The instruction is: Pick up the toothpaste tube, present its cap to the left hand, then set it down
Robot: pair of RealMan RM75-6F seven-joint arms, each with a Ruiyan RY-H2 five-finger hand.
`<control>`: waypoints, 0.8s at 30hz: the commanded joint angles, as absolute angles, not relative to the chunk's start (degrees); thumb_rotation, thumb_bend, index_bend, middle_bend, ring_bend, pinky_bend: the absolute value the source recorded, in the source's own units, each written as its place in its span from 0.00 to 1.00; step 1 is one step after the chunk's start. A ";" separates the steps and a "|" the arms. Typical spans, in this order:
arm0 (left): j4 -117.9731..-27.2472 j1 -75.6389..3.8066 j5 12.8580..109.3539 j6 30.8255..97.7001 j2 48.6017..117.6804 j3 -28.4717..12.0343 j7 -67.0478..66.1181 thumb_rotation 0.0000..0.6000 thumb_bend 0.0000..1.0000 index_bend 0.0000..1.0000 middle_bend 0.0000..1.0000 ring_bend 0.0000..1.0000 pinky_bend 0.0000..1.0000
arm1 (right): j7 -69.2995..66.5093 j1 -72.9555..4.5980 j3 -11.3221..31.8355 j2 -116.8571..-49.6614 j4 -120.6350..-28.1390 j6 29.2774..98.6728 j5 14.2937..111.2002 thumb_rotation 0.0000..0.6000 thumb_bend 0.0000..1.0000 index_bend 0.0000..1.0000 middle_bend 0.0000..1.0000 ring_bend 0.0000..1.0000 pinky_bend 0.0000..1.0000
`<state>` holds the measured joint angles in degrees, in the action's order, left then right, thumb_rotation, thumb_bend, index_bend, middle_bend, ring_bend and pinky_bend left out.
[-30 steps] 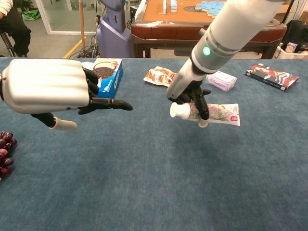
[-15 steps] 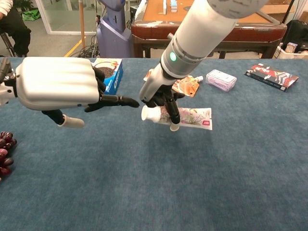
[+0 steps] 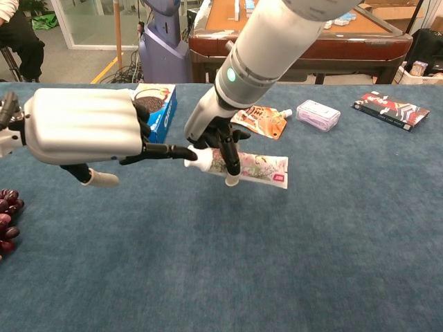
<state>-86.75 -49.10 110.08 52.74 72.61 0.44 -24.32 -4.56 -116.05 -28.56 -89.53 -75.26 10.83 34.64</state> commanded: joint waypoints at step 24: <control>-88.22 -49.14 104.47 49.23 72.72 0.69 -30.85 1.00 0.23 0.00 0.62 0.54 0.43 | -5.20 -113.38 -25.75 -87.94 -76.48 11.52 38.01 1.00 1.00 1.00 0.88 0.90 0.67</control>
